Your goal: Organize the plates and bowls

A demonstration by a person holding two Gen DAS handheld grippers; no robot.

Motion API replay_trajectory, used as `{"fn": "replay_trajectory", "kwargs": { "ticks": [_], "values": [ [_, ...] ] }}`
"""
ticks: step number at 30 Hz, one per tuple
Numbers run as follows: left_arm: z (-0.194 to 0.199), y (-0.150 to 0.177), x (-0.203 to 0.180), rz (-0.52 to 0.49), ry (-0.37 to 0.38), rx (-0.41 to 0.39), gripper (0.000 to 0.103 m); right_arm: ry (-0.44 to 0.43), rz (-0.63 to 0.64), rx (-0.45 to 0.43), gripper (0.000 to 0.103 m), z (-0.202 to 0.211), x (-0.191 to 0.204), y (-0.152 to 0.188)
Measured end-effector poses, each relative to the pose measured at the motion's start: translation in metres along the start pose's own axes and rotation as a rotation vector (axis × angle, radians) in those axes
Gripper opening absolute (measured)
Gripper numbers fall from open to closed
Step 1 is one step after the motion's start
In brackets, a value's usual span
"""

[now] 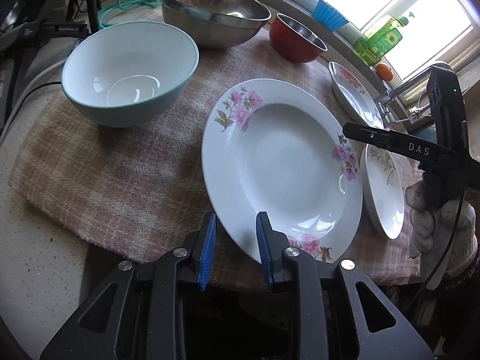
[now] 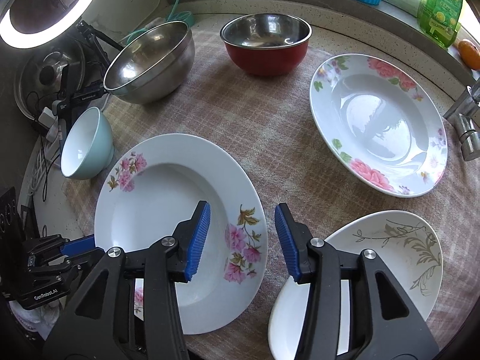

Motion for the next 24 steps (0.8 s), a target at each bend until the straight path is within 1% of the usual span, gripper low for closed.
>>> {"fn": "replay_trajectory", "kwargs": {
  "ticks": [4, 8, 11, 15, 19, 22, 24],
  "values": [
    [0.008, -0.002, 0.001, -0.008, -0.007, -0.025, 0.025, 0.005, -0.024, -0.044, 0.049, 0.015, -0.005, 0.002],
    [0.019, -0.007, -0.001, -0.019, -0.004, -0.059, 0.025, 0.026, -0.050, -0.105, 0.063, 0.033, -0.014, 0.007],
    [0.025, -0.012, -0.003, -0.026, -0.006, -0.083, 0.025, 0.058, -0.054, -0.136, 0.063, 0.049, -0.026, 0.012],
    [0.030, -0.025, -0.004, -0.011, 0.005, -0.108, 0.025, 0.099, -0.072, -0.183, 0.064, 0.070, -0.044, 0.022],
    [0.031, -0.036, -0.010, -0.014, 0.014, -0.130, 0.025, 0.122, -0.130, -0.225, 0.064, 0.091, -0.066, 0.035],
    [0.034, -0.043, -0.015, -0.025, 0.021, -0.142, 0.025, 0.157, -0.183, -0.229, 0.068, 0.103, -0.084, 0.045],
    [0.035, -0.049, -0.021, -0.036, 0.028, -0.148, 0.025, 0.187, -0.226, -0.229, 0.068, 0.111, -0.096, 0.053]
  ]
}}
Point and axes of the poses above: each gripper's, at about its wrist camera, not at the fingertips, and z roughly against the way its jaws point, x to its left, y to its underside, the point moved 3 cm from there along -z, roughly the way its jaws point, and after that the axes turned 14 degrees about z, right-handed, at the moved point
